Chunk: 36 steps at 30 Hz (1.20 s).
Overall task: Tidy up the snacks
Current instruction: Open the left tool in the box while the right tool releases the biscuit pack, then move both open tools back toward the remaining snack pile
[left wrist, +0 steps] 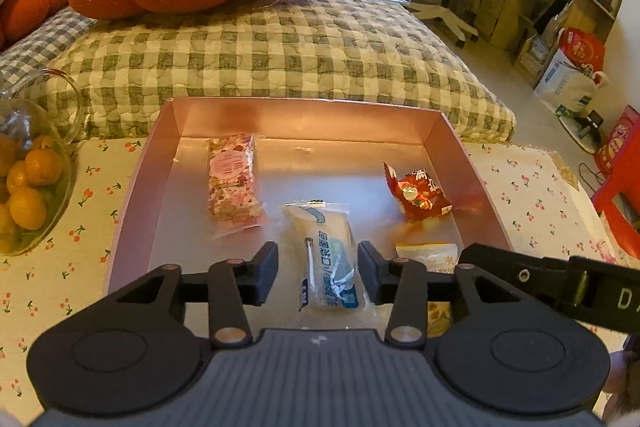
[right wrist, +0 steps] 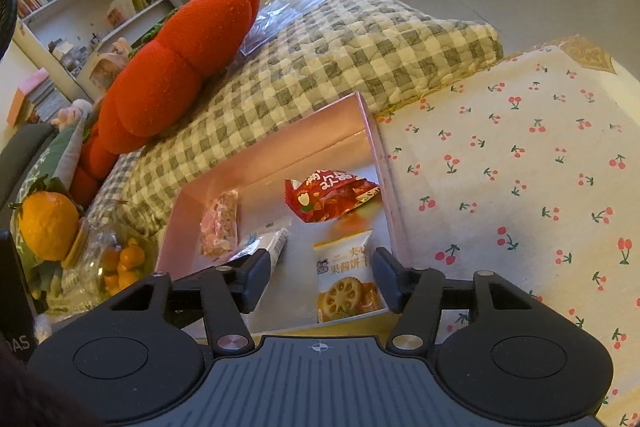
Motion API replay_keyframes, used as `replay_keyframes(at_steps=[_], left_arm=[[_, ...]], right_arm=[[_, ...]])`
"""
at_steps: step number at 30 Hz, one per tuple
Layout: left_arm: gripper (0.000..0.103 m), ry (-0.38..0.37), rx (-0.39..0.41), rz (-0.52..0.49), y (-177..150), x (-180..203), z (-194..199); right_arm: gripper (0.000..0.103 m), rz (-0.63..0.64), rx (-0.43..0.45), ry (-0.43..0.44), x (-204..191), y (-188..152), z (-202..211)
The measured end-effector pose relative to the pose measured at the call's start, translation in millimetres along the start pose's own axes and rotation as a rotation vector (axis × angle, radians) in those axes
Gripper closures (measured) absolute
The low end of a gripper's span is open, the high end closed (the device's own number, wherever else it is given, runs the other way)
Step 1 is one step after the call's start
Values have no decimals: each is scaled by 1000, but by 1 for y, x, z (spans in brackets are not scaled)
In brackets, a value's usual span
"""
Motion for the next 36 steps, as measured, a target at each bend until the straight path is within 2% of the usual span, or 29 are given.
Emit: replay_keyframes(at_steps=[6,25,36], left_arm=[[48,5,7,-10,-2,-2,7],[17,16,12,-5,-32,-23,60],[7,42,0,-20,-59,-27,83]], right_arm=[[42,21,-3,-11,-4,0,4],[25,109,-97,-59,-23,-12,40],[25,131,-130,-71,-22,-29,71]])
Point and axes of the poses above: each gripper's, at about its wrist camera, not at the fingertips, and z roughly against the way its jaws point, x to its right, y to its top, the point moved 1 cm from there along -z, roughly the way its jaws point, and after that the axes turned 4 degrees about y, right-handed, at the moved point
